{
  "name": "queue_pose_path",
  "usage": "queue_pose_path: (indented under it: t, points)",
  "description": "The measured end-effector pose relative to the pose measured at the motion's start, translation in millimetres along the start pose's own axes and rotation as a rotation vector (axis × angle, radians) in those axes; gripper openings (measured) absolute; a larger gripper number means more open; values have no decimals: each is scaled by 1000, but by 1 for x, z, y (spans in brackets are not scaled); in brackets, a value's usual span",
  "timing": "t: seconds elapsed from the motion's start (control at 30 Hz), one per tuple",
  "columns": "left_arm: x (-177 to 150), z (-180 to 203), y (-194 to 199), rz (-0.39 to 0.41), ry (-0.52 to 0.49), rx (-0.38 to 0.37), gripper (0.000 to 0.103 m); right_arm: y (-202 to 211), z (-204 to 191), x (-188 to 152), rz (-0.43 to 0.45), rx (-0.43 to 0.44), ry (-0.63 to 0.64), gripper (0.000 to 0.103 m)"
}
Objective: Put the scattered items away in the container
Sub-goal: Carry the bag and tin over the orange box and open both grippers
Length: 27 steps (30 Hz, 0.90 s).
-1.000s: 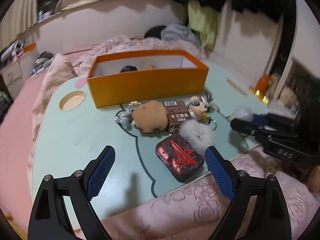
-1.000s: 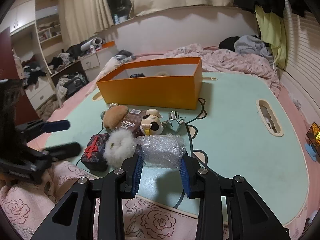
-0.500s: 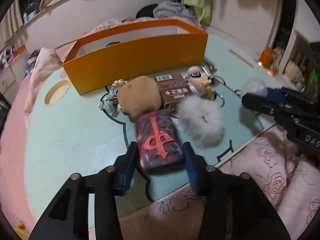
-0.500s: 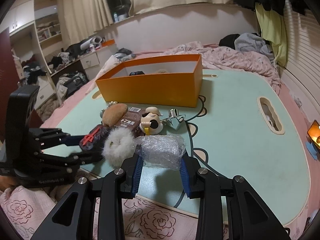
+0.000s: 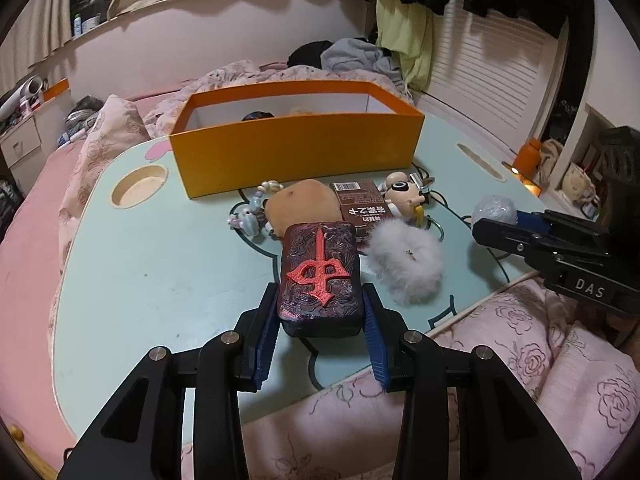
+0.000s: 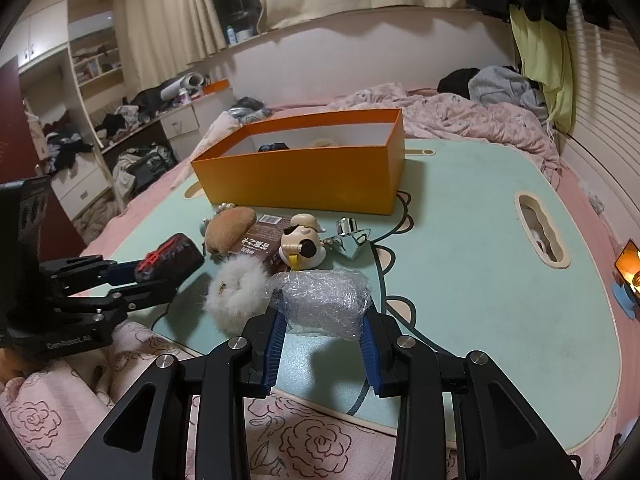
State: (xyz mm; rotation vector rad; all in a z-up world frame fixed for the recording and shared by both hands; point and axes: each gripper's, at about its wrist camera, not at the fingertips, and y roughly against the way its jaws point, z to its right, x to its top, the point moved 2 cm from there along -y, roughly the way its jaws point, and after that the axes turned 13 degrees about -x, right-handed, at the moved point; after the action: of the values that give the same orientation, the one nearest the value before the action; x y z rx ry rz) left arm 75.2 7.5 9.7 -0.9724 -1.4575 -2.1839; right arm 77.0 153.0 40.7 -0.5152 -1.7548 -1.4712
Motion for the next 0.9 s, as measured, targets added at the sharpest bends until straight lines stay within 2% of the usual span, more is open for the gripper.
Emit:
queue_pose_path:
  t: [0.17, 0.4, 0.63, 0.7, 0.9]
  points:
    - [9, -2, 12, 40, 20, -18, 40, 1, -2, 3, -5, -6, 14, 33]
    - [35, 0, 15, 72, -3, -22, 40, 4, -8, 20, 5, -3, 42, 33]
    - [84, -12, 12, 109, -29, -16, 40, -1, -18, 72, 68, -21, 85, 33]
    - [102, -21, 6, 118, -15, -17, 40, -12, -23, 92, 67, -20, 94, 33]
    - [141, -44, -17, 125, -7, 48, 40, -54, -34, 133, 22, -53, 107, 33]
